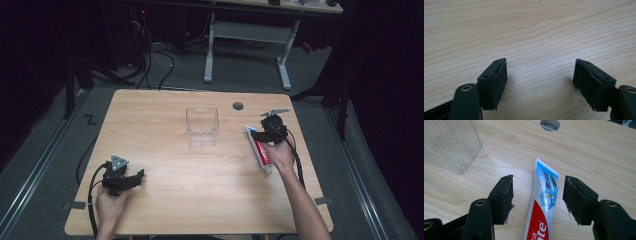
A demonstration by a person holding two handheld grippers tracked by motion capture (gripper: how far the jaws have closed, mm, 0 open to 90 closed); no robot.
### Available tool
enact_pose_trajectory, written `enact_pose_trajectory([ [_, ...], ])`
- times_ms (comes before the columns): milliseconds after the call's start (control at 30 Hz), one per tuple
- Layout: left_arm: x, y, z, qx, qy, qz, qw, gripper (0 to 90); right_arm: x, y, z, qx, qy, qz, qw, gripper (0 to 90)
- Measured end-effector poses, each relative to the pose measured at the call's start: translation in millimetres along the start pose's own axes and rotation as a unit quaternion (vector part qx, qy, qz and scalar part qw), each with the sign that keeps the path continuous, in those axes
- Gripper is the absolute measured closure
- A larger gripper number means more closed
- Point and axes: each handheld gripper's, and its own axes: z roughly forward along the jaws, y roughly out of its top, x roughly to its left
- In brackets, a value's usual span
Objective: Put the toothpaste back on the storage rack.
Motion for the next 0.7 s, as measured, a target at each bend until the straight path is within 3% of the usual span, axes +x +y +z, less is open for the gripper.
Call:
enact_pose_trajectory([
  [400,-0.1,0.0,0.0,0.0,-0.001,0.001,1.0,27.9,0.8,9.5,24.2,0.04,-0.015,-0.002,0.9991,37.5],
  [700,-0.1,0.0,0.0,0.0,-0.002,0.002,1.0,27.9,-2.6,13.7,39.5,0.076,-0.013,0.013,0.9969,38.1],
])
